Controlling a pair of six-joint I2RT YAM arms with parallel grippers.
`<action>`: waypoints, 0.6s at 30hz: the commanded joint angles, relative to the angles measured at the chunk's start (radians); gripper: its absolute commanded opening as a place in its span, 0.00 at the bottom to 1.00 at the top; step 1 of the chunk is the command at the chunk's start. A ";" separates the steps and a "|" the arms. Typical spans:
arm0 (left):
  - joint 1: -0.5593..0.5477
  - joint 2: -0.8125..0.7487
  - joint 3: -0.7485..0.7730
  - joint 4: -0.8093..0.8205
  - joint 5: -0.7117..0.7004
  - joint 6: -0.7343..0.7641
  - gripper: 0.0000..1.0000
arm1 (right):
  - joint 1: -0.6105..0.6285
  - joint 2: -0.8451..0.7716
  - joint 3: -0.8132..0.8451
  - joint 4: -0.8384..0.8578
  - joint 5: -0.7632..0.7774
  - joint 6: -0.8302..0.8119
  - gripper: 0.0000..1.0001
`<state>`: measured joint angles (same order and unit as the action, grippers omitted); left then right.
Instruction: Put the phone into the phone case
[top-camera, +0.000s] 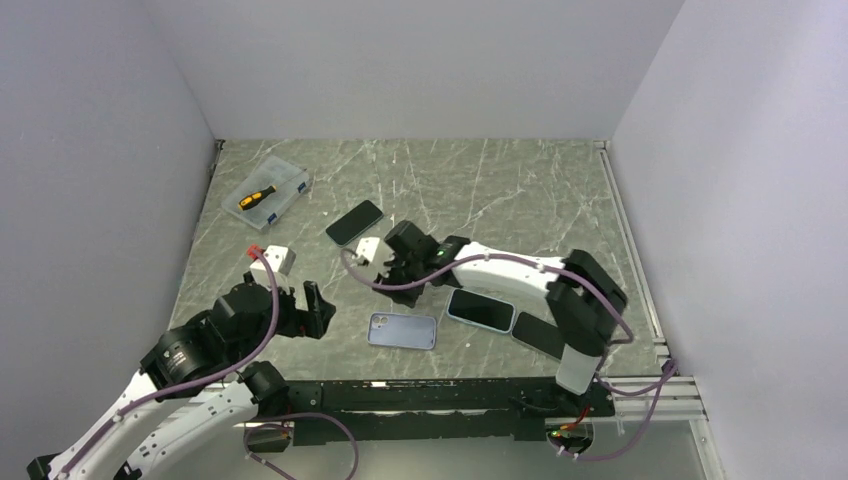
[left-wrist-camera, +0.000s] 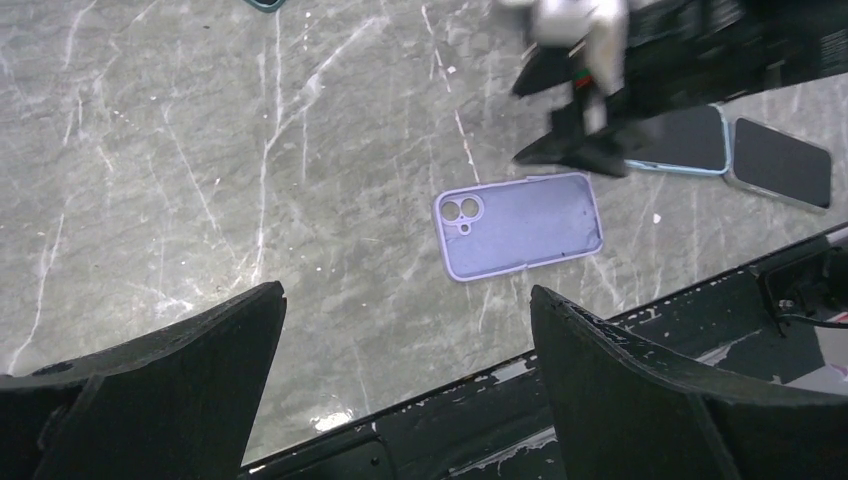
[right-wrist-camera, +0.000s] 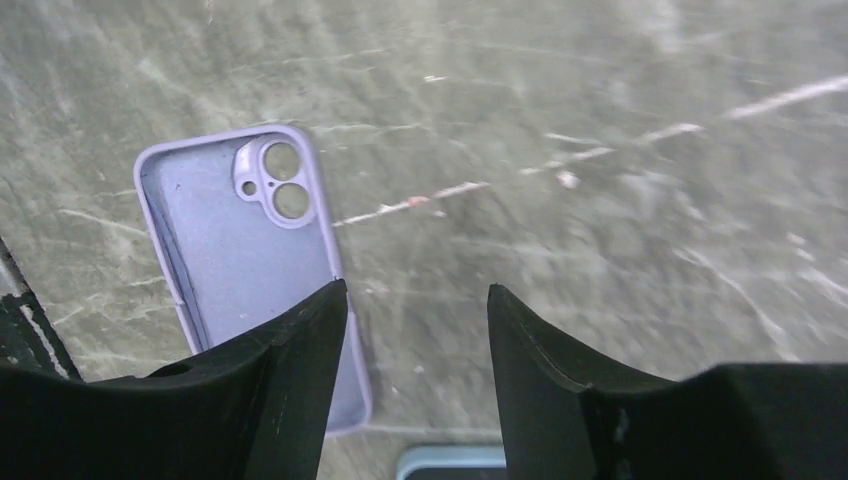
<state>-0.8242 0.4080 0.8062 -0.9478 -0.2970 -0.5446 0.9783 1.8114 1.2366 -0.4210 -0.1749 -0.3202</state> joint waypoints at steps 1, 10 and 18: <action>0.004 0.046 0.032 0.036 -0.039 -0.010 0.99 | -0.047 -0.169 -0.035 0.105 0.098 0.101 0.58; 0.024 0.299 0.116 0.151 -0.048 0.049 0.99 | -0.089 -0.397 -0.166 0.140 0.276 0.280 0.66; 0.277 0.587 0.256 0.285 0.134 0.157 0.98 | -0.265 -0.644 -0.355 0.206 0.098 0.565 0.74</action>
<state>-0.6548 0.8944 0.9779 -0.7731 -0.2554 -0.4553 0.7513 1.2873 0.9375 -0.2863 -0.0185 0.0650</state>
